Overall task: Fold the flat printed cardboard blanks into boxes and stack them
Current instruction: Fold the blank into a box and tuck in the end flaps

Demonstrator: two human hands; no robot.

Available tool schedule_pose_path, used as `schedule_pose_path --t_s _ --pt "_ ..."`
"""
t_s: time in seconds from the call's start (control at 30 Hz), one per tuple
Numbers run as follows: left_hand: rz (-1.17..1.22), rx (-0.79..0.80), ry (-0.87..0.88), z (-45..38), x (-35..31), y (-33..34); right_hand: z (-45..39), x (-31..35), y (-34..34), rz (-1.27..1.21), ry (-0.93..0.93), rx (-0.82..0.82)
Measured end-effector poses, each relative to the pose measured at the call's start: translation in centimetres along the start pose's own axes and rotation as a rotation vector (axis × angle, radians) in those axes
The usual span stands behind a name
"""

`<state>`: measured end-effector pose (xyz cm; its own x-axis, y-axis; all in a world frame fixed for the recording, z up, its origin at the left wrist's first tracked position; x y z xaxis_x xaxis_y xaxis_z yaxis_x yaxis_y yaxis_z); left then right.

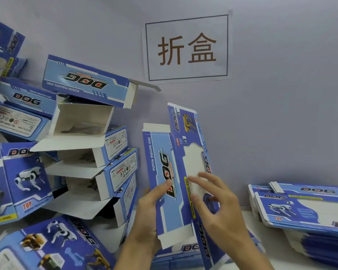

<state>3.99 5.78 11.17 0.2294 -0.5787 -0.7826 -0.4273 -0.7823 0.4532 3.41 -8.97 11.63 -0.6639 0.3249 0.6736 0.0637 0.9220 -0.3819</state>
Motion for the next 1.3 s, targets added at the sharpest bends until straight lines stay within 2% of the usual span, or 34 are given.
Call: schedule_pose_path --t_s 0.1,0.23,0.27,0.33,0.4,0.43,0.5,0.53,0.6,0.67,0.8,0.87,0.93,1.03,1.13,1.2,1.3 --pt "-0.183 0.025 0.043 -0.4 -0.3 1.0 -0.2 0.1 0.0 -0.027 0.070 0.026" --pt "-0.464 0.253 0.019 -0.7 1.3 5.5 -0.4 1.5 1.3 -0.611 0.155 0.204" --pt "-0.467 0.276 0.020 -0.8 1.9 6.4 -0.6 1.8 1.1 -0.694 0.155 0.187" --pt "-0.483 0.244 0.043 -1.0 2.6 6.6 -0.8 2.1 0.0 -0.751 0.146 0.050" --pt "-0.528 0.102 0.109 -1.1 1.4 5.4 -0.7 1.5 -1.8 -0.697 0.177 -0.094" --pt "-0.586 -0.013 0.145 -1.3 0.5 4.0 -0.5 0.8 -2.8 -0.660 0.216 -0.116" --pt "-0.687 -0.225 0.171 -1.1 -1.3 1.3 0.3 -0.1 -4.1 -0.621 0.288 -0.042" --pt "-0.678 -0.272 0.147 -1.0 -1.6 0.2 0.7 -0.6 -4.4 -0.627 0.325 0.046" --pt "-0.526 -0.272 0.071 -1.0 -1.5 -0.9 1.5 -1.2 -4.7 -0.658 0.388 0.178" --pt "-0.385 -0.253 0.080 -0.9 -1.5 -1.4 1.6 -1.6 -4.9 -0.619 0.398 0.209" --pt "-0.546 -0.390 0.226 -0.3 -2.2 -2.0 0.4 -1.9 -5.7 -0.240 0.292 0.051" --pt "-0.602 -0.398 0.272 -0.1 -2.8 -1.7 0.2 -2.0 -5.5 -0.227 0.263 0.005" --pt "-0.597 -0.341 0.295 -0.1 -3.0 -1.0 0.3 -1.9 -5.4 -0.363 0.219 -0.051" --pt "-0.570 -0.227 0.305 -0.4 -2.8 0.1 0.6 -1.6 -5.8 -0.431 0.137 -0.112" --pt "-0.563 -0.069 0.274 -0.6 -1.9 1.5 0.4 -1.1 -5.1 -0.553 0.117 -0.018" --pt "-0.497 0.087 0.186 -0.8 -0.6 2.9 -0.2 -1.0 -4.2 -0.578 0.095 0.023" --pt "-0.365 0.265 0.051 -0.6 1.2 5.1 0.6 -0.5 -2.8 -0.788 0.022 0.084"
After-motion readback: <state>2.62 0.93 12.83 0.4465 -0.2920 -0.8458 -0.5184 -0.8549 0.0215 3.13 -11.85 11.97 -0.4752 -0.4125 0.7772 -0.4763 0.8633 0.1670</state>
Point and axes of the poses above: each hand's wrist, its own z-axis away from the middle knuckle, its own y-axis out of the palm, x = y × z, the point moved 6 cm from there along -z, towards the middle knuckle, and after that the axes turned 12 degrees about x, right-handed, at the moved point
